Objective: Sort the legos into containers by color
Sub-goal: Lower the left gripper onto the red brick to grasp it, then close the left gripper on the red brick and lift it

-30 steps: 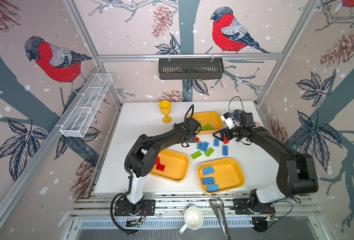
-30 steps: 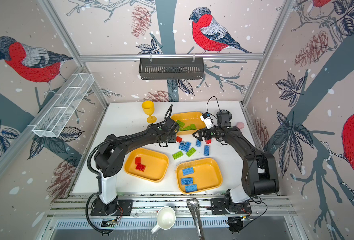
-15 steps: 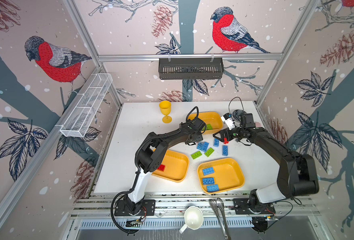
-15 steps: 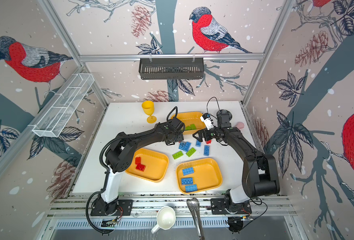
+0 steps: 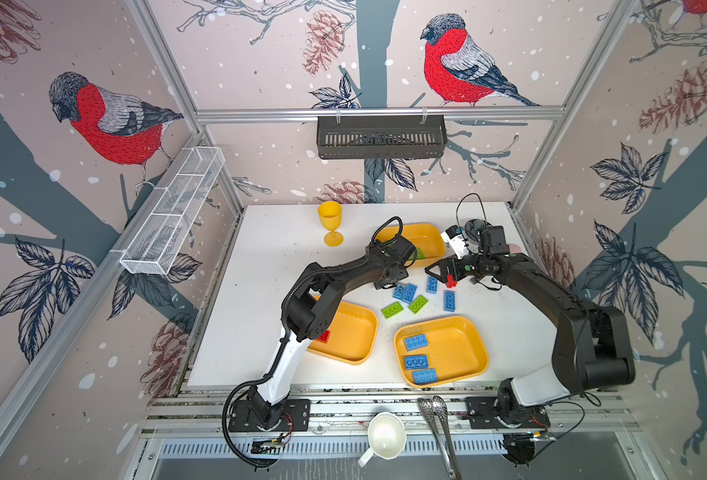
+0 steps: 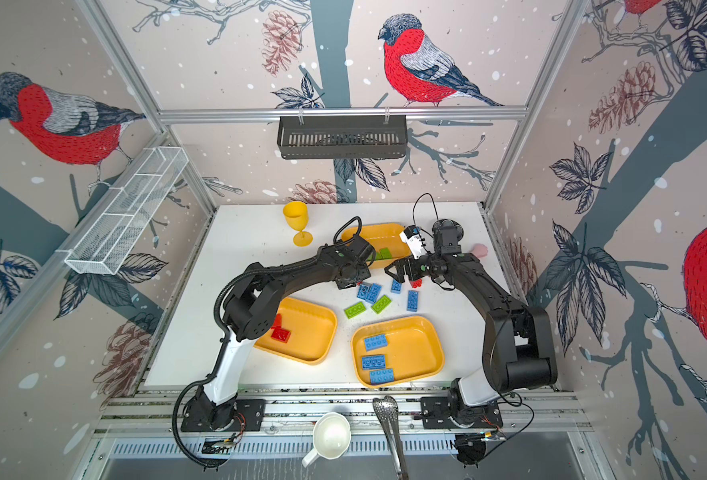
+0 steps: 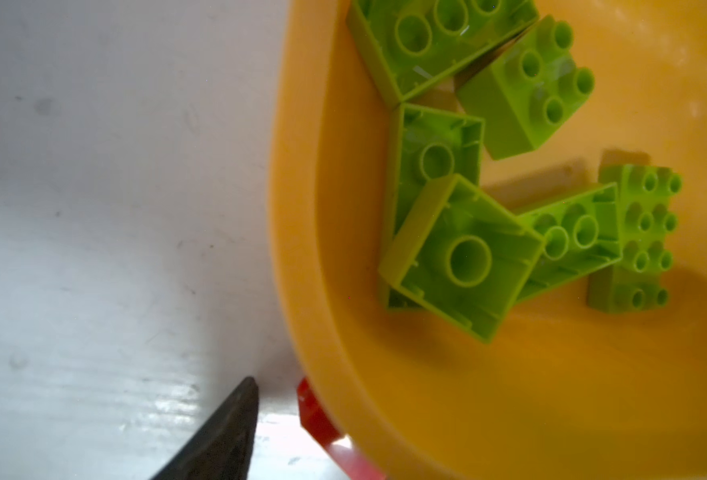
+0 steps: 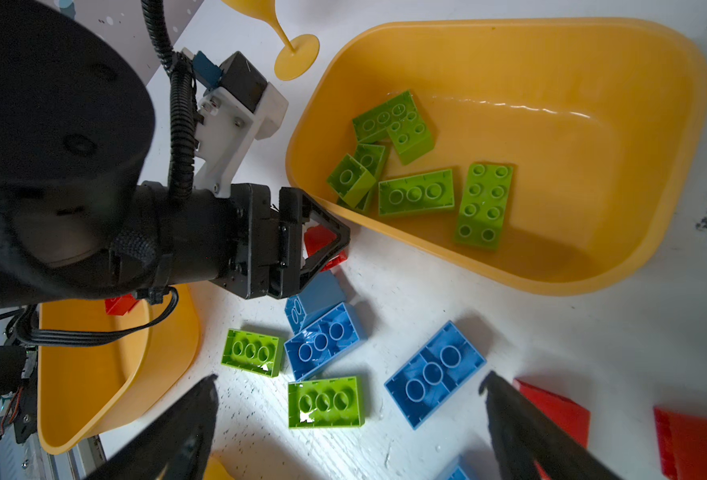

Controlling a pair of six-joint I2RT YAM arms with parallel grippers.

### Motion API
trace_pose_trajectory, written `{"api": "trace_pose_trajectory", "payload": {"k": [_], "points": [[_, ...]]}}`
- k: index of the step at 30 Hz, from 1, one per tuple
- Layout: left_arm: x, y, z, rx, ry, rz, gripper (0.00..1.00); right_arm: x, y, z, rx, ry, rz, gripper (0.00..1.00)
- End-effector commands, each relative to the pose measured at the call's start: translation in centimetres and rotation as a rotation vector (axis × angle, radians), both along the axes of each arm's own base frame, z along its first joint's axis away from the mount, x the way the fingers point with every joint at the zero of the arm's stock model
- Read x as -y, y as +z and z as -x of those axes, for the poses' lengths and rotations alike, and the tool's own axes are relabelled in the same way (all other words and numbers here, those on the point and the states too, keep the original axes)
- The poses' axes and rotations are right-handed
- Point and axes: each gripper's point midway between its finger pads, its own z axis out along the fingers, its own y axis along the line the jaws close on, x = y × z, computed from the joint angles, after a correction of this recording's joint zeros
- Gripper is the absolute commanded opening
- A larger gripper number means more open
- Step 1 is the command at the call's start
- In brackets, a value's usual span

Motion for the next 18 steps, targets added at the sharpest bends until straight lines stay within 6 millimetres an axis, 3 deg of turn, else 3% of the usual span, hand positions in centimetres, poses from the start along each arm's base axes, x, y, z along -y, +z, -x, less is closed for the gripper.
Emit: {"api": "trace_pose_trajectory", "payload": {"k": [1,18], "points": [[-2.2,-1.4,1.4,-0.074,0.025,-0.114,0.69,-0.1,0.3,-0.3,0.007,0.005,-0.004,0.99],[-5.3,-0.1,3.2,-0.087,-0.078,-0.265,0.58,-0.6,0.2,-0.2,-0.002,0.01,-0.005,0.99]]}}
